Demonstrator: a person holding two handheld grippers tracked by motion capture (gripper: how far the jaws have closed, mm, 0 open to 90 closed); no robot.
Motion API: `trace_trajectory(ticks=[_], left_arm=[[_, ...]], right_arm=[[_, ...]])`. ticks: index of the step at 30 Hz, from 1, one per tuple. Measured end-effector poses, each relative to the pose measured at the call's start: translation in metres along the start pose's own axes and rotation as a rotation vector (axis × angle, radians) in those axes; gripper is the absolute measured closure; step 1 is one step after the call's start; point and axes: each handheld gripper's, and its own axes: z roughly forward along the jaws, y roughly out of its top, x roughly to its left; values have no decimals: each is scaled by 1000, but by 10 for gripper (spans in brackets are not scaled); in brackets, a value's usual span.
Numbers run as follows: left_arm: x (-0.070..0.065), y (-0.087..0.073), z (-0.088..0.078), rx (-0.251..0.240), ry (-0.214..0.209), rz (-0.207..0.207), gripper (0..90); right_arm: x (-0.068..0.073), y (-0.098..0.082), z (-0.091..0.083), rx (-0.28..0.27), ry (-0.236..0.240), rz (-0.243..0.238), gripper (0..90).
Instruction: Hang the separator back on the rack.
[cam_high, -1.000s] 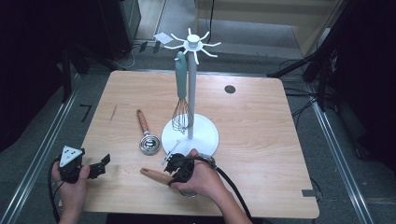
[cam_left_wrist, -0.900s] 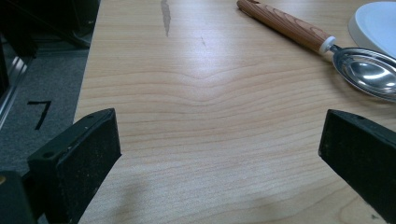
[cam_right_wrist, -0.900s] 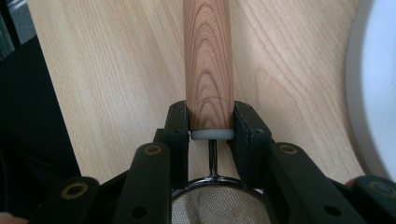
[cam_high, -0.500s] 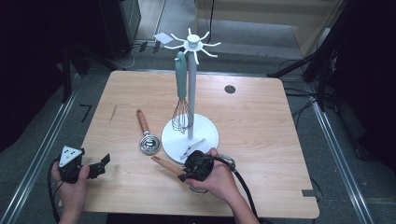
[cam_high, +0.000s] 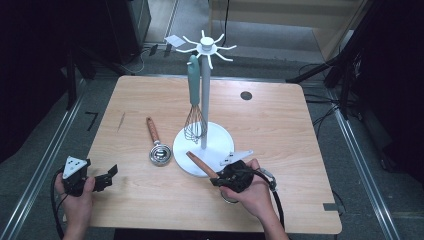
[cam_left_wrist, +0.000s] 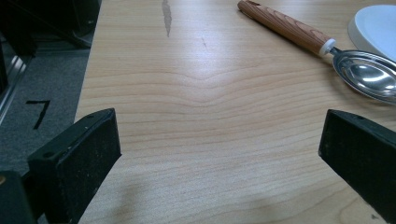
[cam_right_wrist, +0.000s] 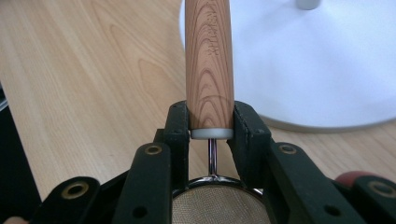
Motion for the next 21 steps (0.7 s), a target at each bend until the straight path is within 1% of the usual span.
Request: trace_trajectory(ticks=[2, 6, 8, 9, 15, 17, 21], left_arm=[[0, 0, 0, -1, 1, 1, 0], [1, 0, 0, -1, -1, -5, 0], [1, 0, 0, -1, 1, -8, 0], [1, 0, 0, -1, 1, -9, 0], [1, 0, 0, -1, 3, -9, 0], [1, 0, 0, -1, 3, -10, 0], [1, 0, 0, 1, 1, -11, 0]], right_arm=[[-3, -3, -3, -21, -13, 21, 714], [-9, -9, -8, -59, -27, 47, 714], [-11, -10, -10, -68, -28, 51, 714], [-12, -12, -11, -78, -36, 51, 713], [-16, -18, -17, -109, -56, 81, 714], [-18, -19, -21, -128, -78, 86, 713], [-21, -20, -28, -173, -104, 106, 714]])
